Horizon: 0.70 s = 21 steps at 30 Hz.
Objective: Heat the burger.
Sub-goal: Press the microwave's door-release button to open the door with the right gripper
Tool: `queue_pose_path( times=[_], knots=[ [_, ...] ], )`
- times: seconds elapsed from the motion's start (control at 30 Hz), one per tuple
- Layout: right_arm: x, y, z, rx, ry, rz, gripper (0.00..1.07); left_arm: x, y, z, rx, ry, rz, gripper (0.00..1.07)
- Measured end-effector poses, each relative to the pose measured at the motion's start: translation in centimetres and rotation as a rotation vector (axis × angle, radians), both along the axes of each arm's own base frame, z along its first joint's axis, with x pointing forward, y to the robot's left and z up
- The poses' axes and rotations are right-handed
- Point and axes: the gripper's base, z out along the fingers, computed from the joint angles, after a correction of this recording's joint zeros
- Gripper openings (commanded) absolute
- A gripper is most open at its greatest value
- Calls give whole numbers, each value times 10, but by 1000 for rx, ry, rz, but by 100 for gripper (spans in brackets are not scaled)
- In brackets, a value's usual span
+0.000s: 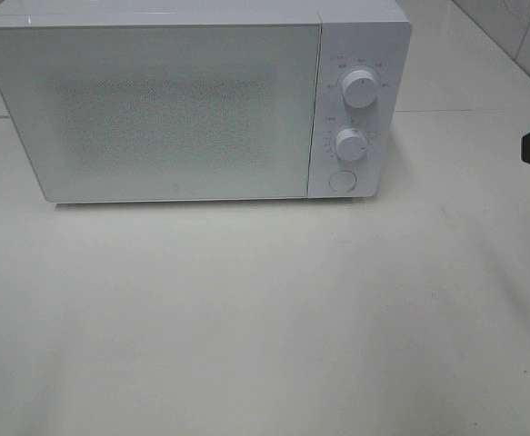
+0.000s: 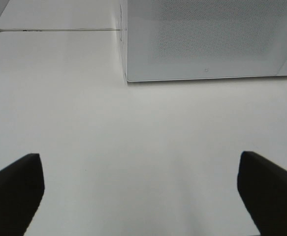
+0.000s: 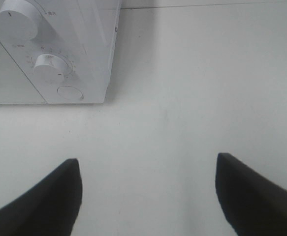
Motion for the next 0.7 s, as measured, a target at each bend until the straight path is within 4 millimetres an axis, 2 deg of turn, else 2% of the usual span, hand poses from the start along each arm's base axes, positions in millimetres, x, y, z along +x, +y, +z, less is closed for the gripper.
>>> queue_pose_path(
  times=[0.13, 0.2, 0.4, 0.47, 0.7],
  knots=[
    [6, 2, -9, 15, -39, 5, 71, 0, 0, 0, 0, 0, 0, 100],
    [11, 4, -26, 36, -99, 17, 71, 0, 0, 0, 0, 0, 0, 100],
    [14, 6, -41, 57, -165, 31, 71, 0, 0, 0, 0, 0, 0, 100],
    [18, 8, -57, 80, -223, 43, 71, 0, 0, 0, 0, 0, 0, 100],
    [24, 7, -81, 108, -275, 8, 71, 0, 0, 0, 0, 0, 0, 100]
  ],
)
